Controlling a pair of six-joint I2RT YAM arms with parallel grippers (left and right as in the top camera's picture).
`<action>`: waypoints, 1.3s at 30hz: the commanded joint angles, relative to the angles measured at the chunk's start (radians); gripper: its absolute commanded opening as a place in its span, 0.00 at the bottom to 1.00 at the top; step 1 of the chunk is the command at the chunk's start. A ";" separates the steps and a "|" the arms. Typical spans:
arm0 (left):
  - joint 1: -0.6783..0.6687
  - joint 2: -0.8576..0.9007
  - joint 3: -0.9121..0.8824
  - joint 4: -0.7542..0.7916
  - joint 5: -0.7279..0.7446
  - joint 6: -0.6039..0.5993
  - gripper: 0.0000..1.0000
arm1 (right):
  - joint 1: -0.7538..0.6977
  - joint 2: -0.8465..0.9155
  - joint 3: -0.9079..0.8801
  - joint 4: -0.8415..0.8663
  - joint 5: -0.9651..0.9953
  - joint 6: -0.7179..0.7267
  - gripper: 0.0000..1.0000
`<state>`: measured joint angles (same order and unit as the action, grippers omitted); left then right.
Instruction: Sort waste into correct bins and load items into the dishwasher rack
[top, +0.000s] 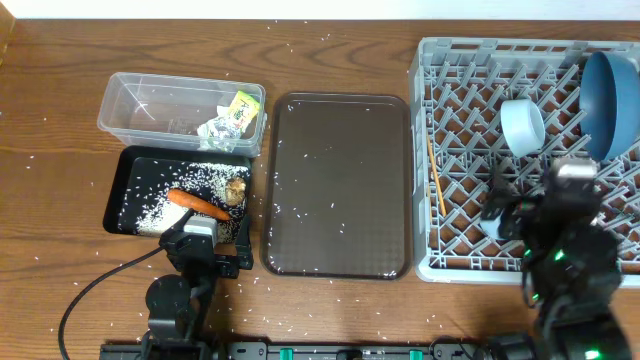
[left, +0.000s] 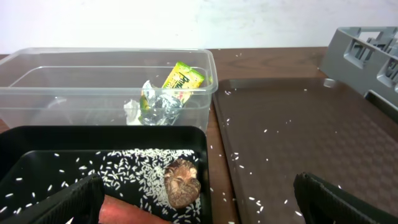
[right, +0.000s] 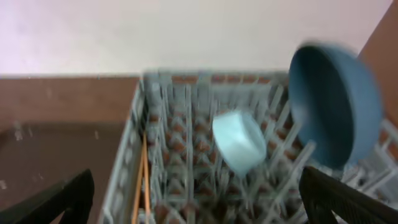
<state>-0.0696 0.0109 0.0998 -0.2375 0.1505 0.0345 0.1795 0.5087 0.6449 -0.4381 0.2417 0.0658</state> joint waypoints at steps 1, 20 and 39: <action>-0.006 -0.006 -0.018 -0.023 -0.003 0.014 0.98 | -0.013 -0.145 -0.158 0.066 -0.011 -0.030 0.99; -0.006 -0.006 -0.018 -0.023 -0.003 0.014 0.98 | -0.178 -0.504 -0.640 0.378 -0.156 -0.008 0.99; -0.006 -0.006 -0.018 -0.023 -0.003 0.014 0.98 | -0.186 -0.504 -0.640 0.375 -0.156 -0.007 0.99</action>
<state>-0.0696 0.0109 0.0998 -0.2375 0.1505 0.0345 0.0010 0.0143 0.0109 -0.0635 0.0929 0.0490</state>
